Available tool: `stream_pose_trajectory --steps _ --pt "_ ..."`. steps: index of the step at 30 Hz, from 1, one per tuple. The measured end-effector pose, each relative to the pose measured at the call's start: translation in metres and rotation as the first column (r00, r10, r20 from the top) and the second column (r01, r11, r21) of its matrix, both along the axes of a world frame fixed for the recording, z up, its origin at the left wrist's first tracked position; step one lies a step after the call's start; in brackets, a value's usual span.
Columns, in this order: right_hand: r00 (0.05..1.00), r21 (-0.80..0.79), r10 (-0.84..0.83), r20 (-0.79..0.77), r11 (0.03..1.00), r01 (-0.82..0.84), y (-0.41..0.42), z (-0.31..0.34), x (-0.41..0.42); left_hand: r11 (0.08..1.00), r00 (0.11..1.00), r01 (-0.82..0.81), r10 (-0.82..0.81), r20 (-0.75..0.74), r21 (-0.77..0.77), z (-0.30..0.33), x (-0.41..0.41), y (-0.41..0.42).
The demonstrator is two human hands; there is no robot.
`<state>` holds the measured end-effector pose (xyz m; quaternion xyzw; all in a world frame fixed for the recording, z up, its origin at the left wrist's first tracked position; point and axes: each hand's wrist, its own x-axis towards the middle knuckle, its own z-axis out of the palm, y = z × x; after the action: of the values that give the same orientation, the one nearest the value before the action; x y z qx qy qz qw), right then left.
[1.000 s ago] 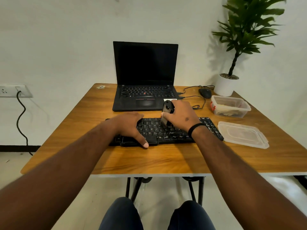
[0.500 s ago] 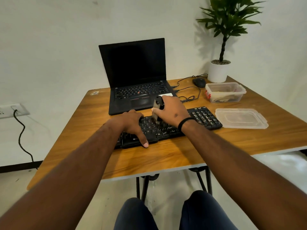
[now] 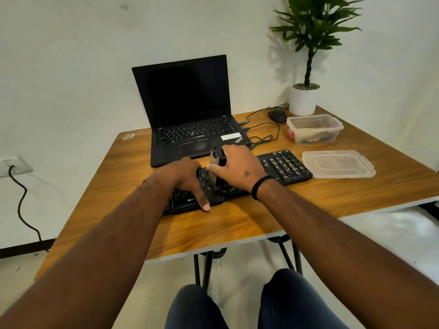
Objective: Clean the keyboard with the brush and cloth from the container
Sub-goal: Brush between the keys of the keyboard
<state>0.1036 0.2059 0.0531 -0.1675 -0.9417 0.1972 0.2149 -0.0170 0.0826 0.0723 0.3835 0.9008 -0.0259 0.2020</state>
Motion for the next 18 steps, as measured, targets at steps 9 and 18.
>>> stream_pose_trajectory --steps 9,18 --pt "0.991 -0.150 -0.096 -0.090 0.985 0.082 0.009 -0.012 0.014 0.999 0.999 0.007 -0.009 -0.044 -0.044 0.004 0.003 0.004" --pt "0.979 -0.157 -0.160 -0.122 0.978 0.140 0.010 -0.012 0.014 1.000 0.999 -0.011 0.010 -0.034 -0.023 0.002 0.004 0.003"
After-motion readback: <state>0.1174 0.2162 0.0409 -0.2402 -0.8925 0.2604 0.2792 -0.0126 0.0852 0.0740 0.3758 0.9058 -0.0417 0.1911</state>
